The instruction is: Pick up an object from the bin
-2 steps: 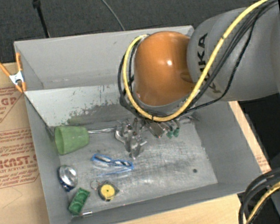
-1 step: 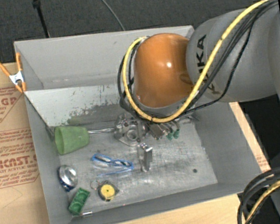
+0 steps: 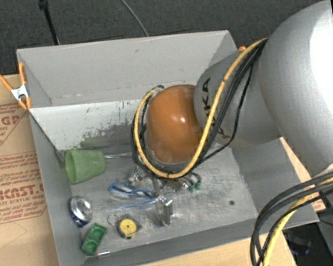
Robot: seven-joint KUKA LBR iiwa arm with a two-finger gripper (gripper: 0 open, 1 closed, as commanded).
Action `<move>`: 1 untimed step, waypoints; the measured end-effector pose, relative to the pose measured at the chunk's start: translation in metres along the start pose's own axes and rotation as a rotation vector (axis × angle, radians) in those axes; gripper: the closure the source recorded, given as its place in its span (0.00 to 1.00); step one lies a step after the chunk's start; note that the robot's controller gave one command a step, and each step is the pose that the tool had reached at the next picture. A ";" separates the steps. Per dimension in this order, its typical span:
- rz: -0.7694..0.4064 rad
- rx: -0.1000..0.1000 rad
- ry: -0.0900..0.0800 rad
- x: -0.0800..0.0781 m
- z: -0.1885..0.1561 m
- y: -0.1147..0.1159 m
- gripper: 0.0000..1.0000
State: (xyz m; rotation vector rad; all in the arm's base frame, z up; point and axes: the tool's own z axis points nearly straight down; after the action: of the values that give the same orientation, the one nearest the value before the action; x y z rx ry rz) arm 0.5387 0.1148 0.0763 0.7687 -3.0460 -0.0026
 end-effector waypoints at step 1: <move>0.001 0.001 -0.002 -0.001 -0.003 0.000 1.00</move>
Offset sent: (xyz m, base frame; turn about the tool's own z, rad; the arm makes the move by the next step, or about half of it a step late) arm 0.0000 0.0000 0.0000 0.0000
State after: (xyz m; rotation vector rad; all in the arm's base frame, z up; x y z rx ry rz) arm 0.5398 0.1148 0.0795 0.7680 -3.0488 -0.0021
